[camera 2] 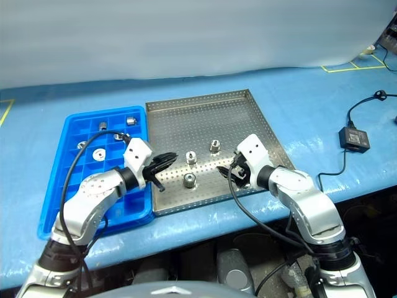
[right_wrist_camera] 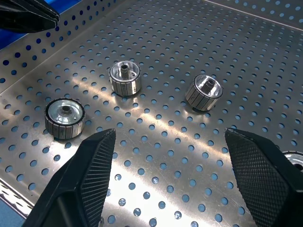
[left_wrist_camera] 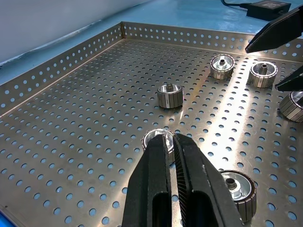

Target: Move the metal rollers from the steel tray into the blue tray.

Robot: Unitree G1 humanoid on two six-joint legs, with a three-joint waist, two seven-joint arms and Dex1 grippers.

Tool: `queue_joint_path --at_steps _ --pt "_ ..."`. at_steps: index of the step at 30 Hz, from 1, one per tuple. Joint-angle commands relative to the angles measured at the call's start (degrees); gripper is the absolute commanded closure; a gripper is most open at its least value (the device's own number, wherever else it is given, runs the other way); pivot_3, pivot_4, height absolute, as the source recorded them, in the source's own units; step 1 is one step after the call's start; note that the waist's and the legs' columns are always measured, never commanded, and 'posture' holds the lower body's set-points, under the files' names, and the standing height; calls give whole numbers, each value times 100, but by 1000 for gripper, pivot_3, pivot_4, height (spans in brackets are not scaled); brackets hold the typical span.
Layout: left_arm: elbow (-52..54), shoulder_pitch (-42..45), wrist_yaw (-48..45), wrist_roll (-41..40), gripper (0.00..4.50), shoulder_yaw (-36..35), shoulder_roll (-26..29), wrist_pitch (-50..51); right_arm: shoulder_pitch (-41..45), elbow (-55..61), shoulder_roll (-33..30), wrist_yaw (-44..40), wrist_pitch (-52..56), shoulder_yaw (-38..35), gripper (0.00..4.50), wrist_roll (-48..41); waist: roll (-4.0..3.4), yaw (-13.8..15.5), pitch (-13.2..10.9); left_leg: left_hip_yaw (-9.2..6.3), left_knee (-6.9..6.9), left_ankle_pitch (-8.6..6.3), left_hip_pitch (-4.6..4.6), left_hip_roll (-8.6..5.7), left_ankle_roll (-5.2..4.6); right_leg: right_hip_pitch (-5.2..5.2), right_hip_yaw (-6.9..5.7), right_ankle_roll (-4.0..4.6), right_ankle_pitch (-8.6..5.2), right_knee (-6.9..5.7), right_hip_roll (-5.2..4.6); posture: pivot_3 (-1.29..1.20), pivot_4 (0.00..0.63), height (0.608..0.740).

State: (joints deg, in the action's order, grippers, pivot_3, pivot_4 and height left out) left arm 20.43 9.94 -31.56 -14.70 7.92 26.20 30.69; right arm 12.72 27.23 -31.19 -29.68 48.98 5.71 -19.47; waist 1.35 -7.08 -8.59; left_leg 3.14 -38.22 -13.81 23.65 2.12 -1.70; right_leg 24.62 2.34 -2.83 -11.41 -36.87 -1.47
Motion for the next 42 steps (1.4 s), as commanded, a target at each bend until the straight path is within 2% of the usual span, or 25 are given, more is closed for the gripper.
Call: queue_joint_path --at_steps 1,5,8,19,28,42 --pt "177 29 -49 -36 4262 -72 14 -27 49 132 9 7 -112 -74 642 0 0 1 0 0 0 0 0 0 0 0 0 0 0 0 0 -178 150 740" --pt "196 -4 -305 -184 4262 -68 63 -54 70 102 29 2 -90 -103 642 -26 0 -1 0 0 0 0 0 0 0 0 0 0 0 0 0 -178 150 740" --pt "201 3 -324 -235 3646 -79 53 -5 80 60 64 66 -88 -116 595 12 0 1 0 0 0 0 0 1 0 0 0 0 0 0 0 -177 150 740" --pt "156 93 -341 -121 32 -73 241 201 0 72 134 120 -152 -84 595 114 0 -3 0 0 0 0 0 1 0 1 0 0 0 0 0 -187 150 740" --pt "-108 606 -857 65 32 476 526 261 -90 144 134 83 -184 -35 595 119 0 -12 0 2 0 0 0 -3 0 1 2 0 0 1 0 -207 150 740" --pt "-1135 1357 -1430 468 32 1111 416 146 -366 343 245 217 -229 -62 595 113 0 -153 0 2 2 0 1 -4 0 2 2 -1 -1 0 2 -251 150 740"
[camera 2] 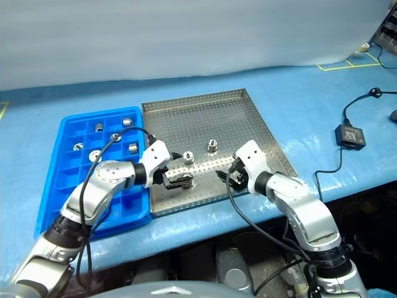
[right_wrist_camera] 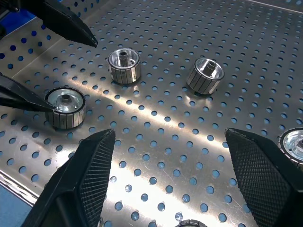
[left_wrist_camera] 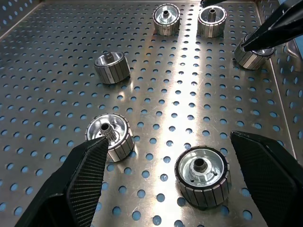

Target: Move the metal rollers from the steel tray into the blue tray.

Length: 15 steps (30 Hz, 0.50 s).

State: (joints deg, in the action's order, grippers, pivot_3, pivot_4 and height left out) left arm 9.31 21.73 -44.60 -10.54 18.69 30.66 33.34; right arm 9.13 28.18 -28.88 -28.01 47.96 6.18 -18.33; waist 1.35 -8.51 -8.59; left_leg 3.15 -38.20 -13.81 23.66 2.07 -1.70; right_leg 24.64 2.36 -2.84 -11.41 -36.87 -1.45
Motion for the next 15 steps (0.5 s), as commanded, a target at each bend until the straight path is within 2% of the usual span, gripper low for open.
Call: queue_joint_path --at_steps 1,5,8,10,14,15 --pt "-62 200 -160 77 32 53 -42 -124 -11 257 26 64 -126 -104 595 0 0 -16 0 0 -1 0 0 0 0 0 0 0 0 0 0 -255 150 740" --pt "-307 270 -248 251 32 207 -59 -114 -44 273 45 107 -145 -133 595 -11 0 -57 0 0 0 0 -1 0 0 0 0 0 0 0 0 -260 150 740" --pt "-463 291 -300 403 608 368 -47 -127 -53 282 45 130 -140 -137 595 -6 0 -106 0 -1 1 0 0 1 0 0 0 0 0 0 -1 -264 150 740" --pt "-499 295 -319 469 1209 429 -57 -99 -48 287 44 140 -134 -137 595 -7 -1 -152 0 -2 0 0 0 1 0 0 0 0 0 0 -1 -262 150 740" --pt "-513 286 -405 532 1209 501 -53 -118 -6 256 44 160 -142 -119 595 6 0 -198 0 -3 0 0 0 2 0 0 0 -1 0 -2 -2 -258 150 740" --pt "-503 272 -406 530 1363 477 -61 -115 7 249 45 165 -143 -111 595 7 -1 -205 0 -3 0 0 0 2 0 0 0 -1 0 -2 -2 -258 150 740"
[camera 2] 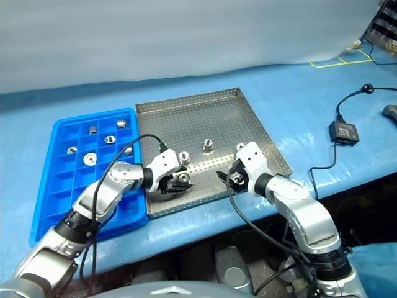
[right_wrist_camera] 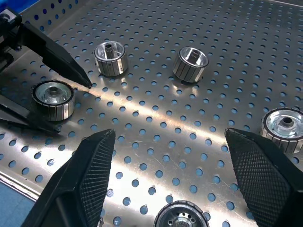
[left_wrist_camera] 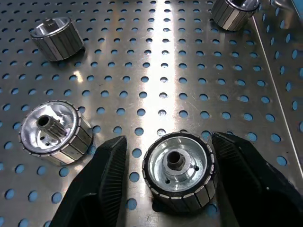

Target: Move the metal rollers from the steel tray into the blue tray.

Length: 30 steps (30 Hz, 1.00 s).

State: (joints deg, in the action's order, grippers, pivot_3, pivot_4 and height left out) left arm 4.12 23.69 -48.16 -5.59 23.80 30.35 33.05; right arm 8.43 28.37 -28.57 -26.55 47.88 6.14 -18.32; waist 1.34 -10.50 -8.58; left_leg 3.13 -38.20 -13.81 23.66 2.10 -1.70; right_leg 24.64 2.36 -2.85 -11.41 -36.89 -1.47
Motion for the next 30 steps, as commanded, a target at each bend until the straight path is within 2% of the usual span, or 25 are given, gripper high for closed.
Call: queue_joint_path --at_steps 1,4,8,13,17,22,27,30 --pt "33 61 -43 33 1546 -69 -35 -80 94 223 15 20 -139 -92 595 5 0 -12 0 0 0 0 0 0 0 0 0 0 0 0 0 -253 150 740" --pt "69 46 52 32 2410 -201 -60 -29 155 184 18 9 -153 -40 595 12 0 -11 0 -1 0 0 0 2 0 0 0 -1 1 0 0 -248 150 740" --pt "104 7 39 -48 2753 -320 -87 -28 217 134 27 -4 -166 3 595 24 0 -6 0 -1 -1 0 -1 3 0 -1 1 -3 1 0 -1 -238 150 740" --pt "294 -31 164 -132 2753 -554 -140 -6 276 58 22 -51 -183 65 595 27 0 9 0 -3 1 0 1 3 0 0 0 -3 1 0 -1 -228 150 740" --pt "801 -70 397 -711 2753 -1330 -366 248 328 -49 7 -305 -211 146 595 -100 0 38 0 -5 0 0 4 10 0 1 -1 -7 4 0 -3 -205 150 740" --pt "1629 -447 817 -1058 2753 -2174 -306 493 457 -190 69 -805 -349 214 595 -376 0 36 0 -3 2 0 -2 7 0 -1 0 -12 7 0 1 -163 150 740" --pt "2528 -1232 1640 -938 2753 -3006 -183 877 667 -170 265 -1123 -496 248 595 -658 -1 94 -1 -9 7 0 -5 18 0 -2 -3 -27 16 -3 4 -121 150 740" --pt "2761 -1581 2502 -732 2753 -3469 -485 1144 695 -320 323 -1016 -548 273 595 -547 0 237 -1 -7 4 0 -5 19 0 -4 -3 -27 16 -1 1 -85 150 740"
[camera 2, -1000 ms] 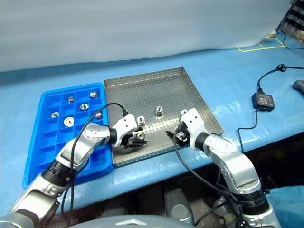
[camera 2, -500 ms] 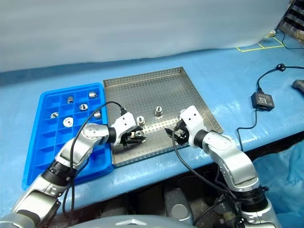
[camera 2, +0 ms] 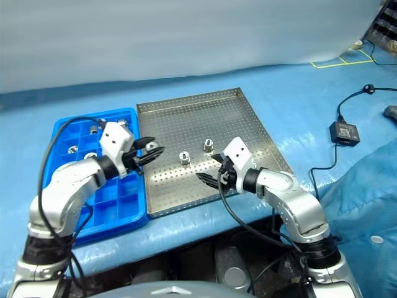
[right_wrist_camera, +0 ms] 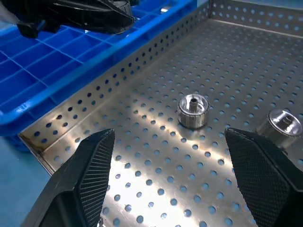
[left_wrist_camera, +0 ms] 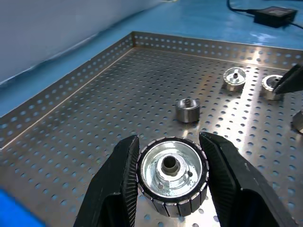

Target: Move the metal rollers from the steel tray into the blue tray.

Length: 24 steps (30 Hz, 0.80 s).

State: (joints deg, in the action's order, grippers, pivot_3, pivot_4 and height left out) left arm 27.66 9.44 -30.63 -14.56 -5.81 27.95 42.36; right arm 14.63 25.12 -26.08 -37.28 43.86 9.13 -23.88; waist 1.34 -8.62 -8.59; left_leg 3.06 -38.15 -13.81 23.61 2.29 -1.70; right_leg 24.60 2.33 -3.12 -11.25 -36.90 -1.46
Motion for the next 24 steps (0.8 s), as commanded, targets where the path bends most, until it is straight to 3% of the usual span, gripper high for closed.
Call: queue_joint_path --at_steps 1,9,23,24 --pt "457 -231 1010 209 2753 -657 -370 299 65 -27 88 93 -145 -18 595 32 0 123 0 1 -1 0 0 -1 0 -1 1 2 -1 1 -2 -85 150 740" --pt "474 -467 2392 745 2753 -1146 -879 653 -25 -121 139 438 49 -96 595 143 4 565 1 5 -5 0 1 -12 0 0 -1 33 -8 2 -3 -30 150 740" --pt "-63 -636 3036 1098 2753 -1203 -1117 485 113 -253 83 783 332 -156 595 227 7 665 3 10 -4 0 1 -19 0 0 -2 51 1 4 -1 -16 150 740" --pt "-113 -610 3097 1138 2039 -1190 -1127 455 115 -253 79 777 338 -151 595 225 8 669 3 9 -4 0 1 -19 0 1 -2 51 1 3 -1 -15 150 740"
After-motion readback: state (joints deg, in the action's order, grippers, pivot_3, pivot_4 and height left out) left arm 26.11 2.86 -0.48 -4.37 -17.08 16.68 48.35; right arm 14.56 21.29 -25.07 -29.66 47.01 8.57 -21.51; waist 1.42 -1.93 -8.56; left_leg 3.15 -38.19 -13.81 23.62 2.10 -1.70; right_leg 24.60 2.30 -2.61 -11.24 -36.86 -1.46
